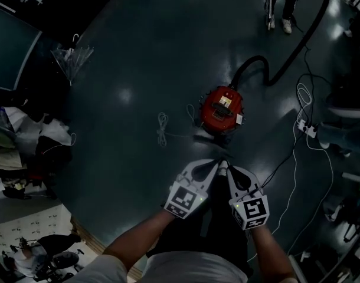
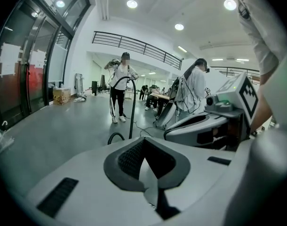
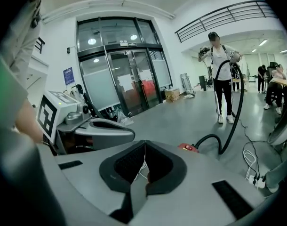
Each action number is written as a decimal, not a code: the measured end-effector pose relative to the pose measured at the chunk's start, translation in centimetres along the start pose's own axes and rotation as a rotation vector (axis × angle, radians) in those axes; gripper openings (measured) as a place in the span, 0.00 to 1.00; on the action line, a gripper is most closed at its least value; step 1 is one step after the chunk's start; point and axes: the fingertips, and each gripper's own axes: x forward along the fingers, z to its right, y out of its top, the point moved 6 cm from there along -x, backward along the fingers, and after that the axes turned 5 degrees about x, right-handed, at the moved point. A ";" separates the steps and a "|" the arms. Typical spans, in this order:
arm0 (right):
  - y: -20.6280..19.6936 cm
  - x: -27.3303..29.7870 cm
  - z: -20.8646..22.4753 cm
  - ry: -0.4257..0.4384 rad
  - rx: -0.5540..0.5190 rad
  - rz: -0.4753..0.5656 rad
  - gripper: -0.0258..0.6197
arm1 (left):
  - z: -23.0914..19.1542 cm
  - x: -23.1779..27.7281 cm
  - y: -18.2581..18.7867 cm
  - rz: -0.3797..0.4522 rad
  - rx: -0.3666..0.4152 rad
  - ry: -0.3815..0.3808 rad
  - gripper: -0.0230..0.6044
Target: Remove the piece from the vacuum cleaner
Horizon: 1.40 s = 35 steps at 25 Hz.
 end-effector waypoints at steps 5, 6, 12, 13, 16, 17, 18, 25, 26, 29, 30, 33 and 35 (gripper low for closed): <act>-6.2 6.0 5.0 0.012 -0.061 -0.111 0.07 | -2.7 7.0 -7.8 -0.102 0.080 -0.044 0.04; -7.8 7.2 5.9 0.011 -0.077 -0.141 0.07 | -3.1 8.3 -9.7 -0.138 0.099 -0.067 0.05; -19.2 16.2 11.7 0.046 -0.195 -0.317 0.16 | -5.6 15.6 -21.2 -0.313 0.201 -0.152 0.21; -21.1 17.8 12.4 0.055 -0.230 -0.348 0.17 | -5.9 16.5 -22.6 -0.321 0.208 -0.159 0.22; -26.1 21.6 13.9 0.077 -0.348 -0.445 0.23 | -6.6 18.2 -25.8 -0.332 0.215 -0.171 0.22; -27.7 22.7 14.4 0.081 -0.387 -0.474 0.24 | -6.9 18.7 -26.8 -0.333 0.215 -0.173 0.22; -29.1 23.7 15.0 0.081 -0.424 -0.498 0.26 | -7.2 19.2 -27.7 -0.332 0.210 -0.172 0.22; -34.3 27.5 16.5 0.077 -0.615 -0.557 0.26 | -8.3 20.3 -30.4 -0.287 0.146 -0.146 0.22; -34.4 27.7 16.5 0.072 -0.638 -0.554 0.20 | -8.3 20.3 -30.5 -0.284 0.143 -0.145 0.22; -34.5 27.9 16.6 0.071 -0.672 -0.554 0.14 | -8.4 20.3 -30.8 -0.278 0.133 -0.140 0.22; -34.6 27.8 16.5 0.081 -0.685 -0.557 0.13 | -8.4 20.2 -30.8 -0.275 0.129 -0.139 0.22; -35.2 27.3 15.5 0.117 -0.763 -0.572 0.10 | -8.6 19.8 -30.4 -0.259 0.109 -0.122 0.14; -35.4 27.1 15.0 0.115 -0.790 -0.579 0.10 | -8.8 19.3 -30.0 -0.251 0.094 -0.107 0.05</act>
